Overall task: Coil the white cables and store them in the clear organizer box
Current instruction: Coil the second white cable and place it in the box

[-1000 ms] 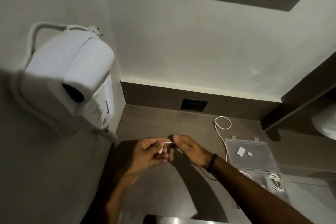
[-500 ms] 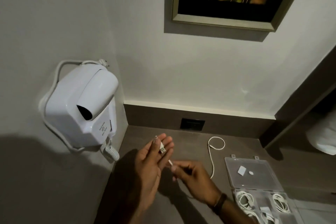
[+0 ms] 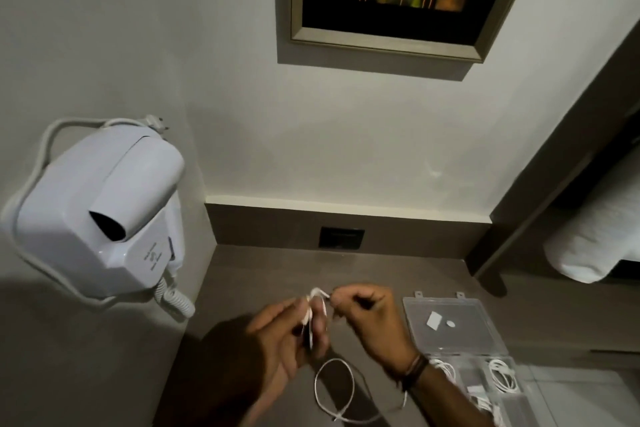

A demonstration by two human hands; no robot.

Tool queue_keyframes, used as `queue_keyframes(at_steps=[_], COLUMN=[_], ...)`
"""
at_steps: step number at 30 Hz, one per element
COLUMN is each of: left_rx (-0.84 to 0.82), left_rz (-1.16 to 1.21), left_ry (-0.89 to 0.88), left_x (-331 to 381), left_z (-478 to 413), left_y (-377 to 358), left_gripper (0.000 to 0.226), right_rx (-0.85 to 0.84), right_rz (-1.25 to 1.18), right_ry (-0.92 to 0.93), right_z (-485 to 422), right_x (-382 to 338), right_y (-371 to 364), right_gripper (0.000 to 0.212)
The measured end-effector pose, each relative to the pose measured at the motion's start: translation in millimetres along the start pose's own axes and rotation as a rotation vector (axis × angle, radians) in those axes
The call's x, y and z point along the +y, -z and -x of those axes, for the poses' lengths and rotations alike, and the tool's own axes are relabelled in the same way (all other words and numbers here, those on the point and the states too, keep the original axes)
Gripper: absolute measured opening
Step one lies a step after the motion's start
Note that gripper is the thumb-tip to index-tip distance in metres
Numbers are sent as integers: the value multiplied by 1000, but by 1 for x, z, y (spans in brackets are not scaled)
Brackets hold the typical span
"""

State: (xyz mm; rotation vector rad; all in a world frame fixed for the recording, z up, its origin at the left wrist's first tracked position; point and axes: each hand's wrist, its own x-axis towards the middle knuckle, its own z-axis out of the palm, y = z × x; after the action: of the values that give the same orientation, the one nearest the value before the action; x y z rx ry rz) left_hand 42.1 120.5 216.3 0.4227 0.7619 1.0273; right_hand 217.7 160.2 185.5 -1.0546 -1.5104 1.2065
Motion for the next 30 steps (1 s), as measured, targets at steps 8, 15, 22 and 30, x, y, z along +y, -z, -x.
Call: queue_keyframes(at_steps=[8,15,22,30], left_rx=[371,-11,344,138], left_rz=[-1315,-542,-431,-1066], left_ry=[-495,-84,-374,-477], left_x=[-11,-23,-21,-43], left_z=[-8,-1,-21,0], left_y=[29,-2,13,7], left_gripper=[19,25,30,19], right_rx=[-337,-45,-297,-314], right_rz=[506,0,156,401], right_ry=[88,-26,-220,145], right_z=[22,-1,50,7], right_x=[-16,4,20,-22], right_y=[13,15,-13,36], right_gripper=[22,19,25,13])
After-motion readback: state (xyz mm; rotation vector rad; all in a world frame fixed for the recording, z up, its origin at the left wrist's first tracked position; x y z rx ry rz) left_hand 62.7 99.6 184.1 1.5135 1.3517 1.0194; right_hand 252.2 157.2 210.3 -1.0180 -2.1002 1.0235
